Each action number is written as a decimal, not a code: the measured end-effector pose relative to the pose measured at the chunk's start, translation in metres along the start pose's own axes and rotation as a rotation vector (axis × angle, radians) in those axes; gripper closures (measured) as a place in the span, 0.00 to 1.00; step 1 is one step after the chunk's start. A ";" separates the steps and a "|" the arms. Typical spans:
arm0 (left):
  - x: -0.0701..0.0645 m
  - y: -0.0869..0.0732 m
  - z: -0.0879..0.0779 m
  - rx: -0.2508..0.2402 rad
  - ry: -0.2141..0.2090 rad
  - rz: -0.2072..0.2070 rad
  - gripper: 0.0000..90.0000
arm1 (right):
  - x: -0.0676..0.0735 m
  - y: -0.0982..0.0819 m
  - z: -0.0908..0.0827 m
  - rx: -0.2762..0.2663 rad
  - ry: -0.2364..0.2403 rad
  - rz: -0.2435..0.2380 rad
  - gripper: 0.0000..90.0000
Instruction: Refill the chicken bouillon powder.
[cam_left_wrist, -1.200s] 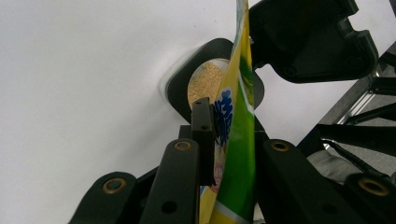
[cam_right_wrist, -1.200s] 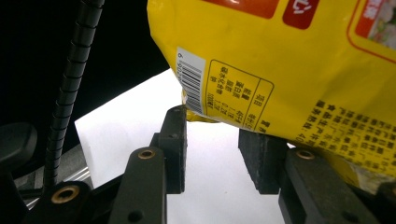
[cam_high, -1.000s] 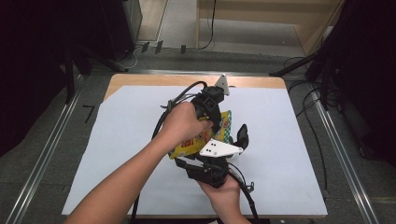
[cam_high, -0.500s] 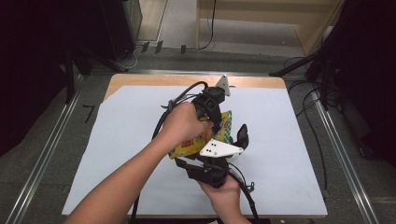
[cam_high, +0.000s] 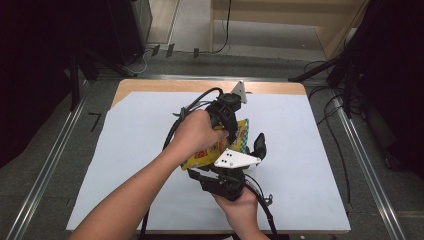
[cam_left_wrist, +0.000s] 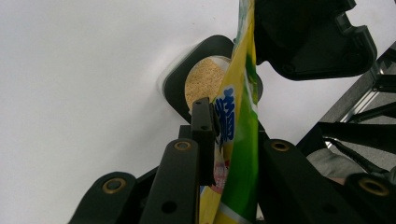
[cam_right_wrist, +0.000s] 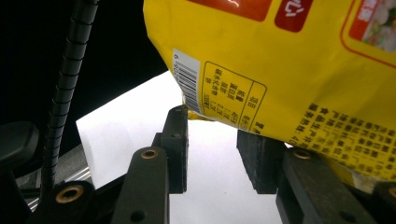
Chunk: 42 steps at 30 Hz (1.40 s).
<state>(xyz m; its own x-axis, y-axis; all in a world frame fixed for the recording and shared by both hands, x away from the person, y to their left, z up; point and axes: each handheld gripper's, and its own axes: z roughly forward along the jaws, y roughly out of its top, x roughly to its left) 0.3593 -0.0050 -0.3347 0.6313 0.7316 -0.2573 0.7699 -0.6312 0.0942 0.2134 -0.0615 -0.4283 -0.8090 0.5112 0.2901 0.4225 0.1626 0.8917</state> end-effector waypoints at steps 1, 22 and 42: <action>0.000 0.000 0.000 -0.001 0.000 0.000 0.92 | 0.000 0.000 0.000 -0.001 0.001 0.002 0.74; 0.000 0.000 0.000 -0.003 -0.002 0.001 0.92 | 0.000 0.000 0.000 0.000 0.001 0.005 0.74; -0.001 0.001 0.000 -0.001 0.007 0.022 0.92 | -0.001 0.000 0.000 0.000 0.002 0.005 0.74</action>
<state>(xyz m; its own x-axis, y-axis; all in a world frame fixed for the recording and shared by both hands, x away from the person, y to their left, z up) 0.3592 -0.0062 -0.3348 0.6487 0.7194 -0.2482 0.7559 -0.6468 0.1010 0.2140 -0.0622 -0.4280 -0.8079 0.5102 0.2949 0.4263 0.1606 0.8902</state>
